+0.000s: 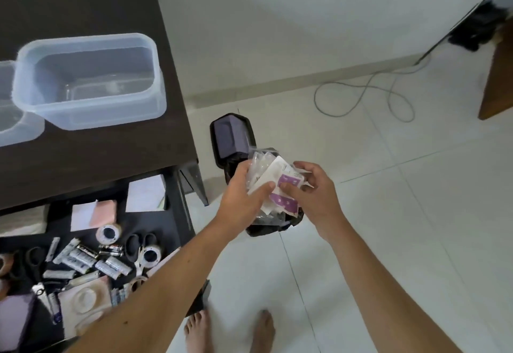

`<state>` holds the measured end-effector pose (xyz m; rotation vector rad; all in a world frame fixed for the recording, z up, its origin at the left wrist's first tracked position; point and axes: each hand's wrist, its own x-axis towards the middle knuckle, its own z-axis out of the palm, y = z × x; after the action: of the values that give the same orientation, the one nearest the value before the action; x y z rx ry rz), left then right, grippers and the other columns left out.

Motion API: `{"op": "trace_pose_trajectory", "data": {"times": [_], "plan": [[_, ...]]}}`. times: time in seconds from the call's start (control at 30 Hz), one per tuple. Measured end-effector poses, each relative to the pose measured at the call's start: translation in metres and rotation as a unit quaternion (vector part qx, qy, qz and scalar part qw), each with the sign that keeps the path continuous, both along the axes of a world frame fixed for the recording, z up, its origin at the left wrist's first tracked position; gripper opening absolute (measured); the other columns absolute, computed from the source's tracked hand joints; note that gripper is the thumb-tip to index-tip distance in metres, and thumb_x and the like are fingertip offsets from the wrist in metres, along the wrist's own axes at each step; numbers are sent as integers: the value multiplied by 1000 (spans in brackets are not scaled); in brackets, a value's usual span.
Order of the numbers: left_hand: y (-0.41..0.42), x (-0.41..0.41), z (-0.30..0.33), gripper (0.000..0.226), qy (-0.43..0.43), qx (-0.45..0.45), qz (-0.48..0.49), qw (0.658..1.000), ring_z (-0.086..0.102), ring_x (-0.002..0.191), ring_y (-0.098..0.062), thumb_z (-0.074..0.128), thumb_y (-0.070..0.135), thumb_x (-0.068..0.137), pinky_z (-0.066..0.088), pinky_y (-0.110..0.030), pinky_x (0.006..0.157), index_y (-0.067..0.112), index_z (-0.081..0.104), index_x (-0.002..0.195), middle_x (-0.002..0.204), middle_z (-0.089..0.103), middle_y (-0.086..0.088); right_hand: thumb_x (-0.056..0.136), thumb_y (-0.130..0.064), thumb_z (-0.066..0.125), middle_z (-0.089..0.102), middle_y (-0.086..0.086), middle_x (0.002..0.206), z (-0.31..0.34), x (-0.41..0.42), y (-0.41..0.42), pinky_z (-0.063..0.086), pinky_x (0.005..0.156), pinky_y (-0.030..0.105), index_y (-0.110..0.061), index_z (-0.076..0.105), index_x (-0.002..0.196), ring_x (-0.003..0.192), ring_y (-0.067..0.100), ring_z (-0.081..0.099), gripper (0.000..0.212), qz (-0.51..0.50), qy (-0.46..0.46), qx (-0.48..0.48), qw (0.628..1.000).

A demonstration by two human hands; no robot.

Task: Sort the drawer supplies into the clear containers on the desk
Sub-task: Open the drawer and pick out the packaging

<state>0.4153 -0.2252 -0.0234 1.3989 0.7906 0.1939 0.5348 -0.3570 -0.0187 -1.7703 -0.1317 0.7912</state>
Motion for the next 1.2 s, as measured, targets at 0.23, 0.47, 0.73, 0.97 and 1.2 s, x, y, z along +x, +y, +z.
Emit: {"op": "trace_pose_trajectory", "data": {"times": [0.23, 0.47, 0.73, 0.97, 1.2], "plan": [[-4, 58, -60, 42, 65, -62, -3, 996, 70, 109, -12, 70, 20, 100, 64, -33, 83, 33, 51, 135, 125, 67, 5, 86, 2, 84, 74, 4, 117, -65, 49, -4, 64, 64, 32, -19, 63, 131, 84, 7, 78, 54, -16, 41, -12, 999], [-6, 79, -113, 54, 146, -40, 88, 984, 68, 102, -11, 85, 28, 88, 60, -36, 92, 25, 55, 134, 119, 68, 5, 85, -6, 87, 73, 2, 114, -120, 76, 5, 65, 81, 45, -24, 61, 127, 89, 20, 73, 52, 32, 24, -44, 998], [15, 66, -136, 94, 222, 1, 50, 974, 44, 147, -24, 89, 30, 84, 39, -35, 114, 20, 35, 160, 160, 46, -4, 86, -19, 86, 56, -12, 133, -141, 89, 3, 47, 100, 29, -27, 59, 139, 119, 11, 56, 60, 89, -39, -115, 989], [15, 52, -116, 77, 196, 9, 11, 981, 52, 139, -23, 84, 25, 90, 45, -41, 116, 20, 42, 154, 150, 54, -5, 87, -22, 86, 67, -9, 134, -125, 80, 0, 50, 98, 27, -24, 66, 130, 122, 20, 64, 48, 122, -54, -117, 984], [20, 25, -64, 64, 110, 7, -19, 994, 63, 125, -16, 81, 23, 92, 54, -30, 101, 22, 50, 148, 134, 64, 2, 87, -19, 87, 69, -15, 124, -76, 45, 2, 55, 103, 36, -25, 68, 129, 113, 13, 67, 46, 130, -85, -94, 983]]}}
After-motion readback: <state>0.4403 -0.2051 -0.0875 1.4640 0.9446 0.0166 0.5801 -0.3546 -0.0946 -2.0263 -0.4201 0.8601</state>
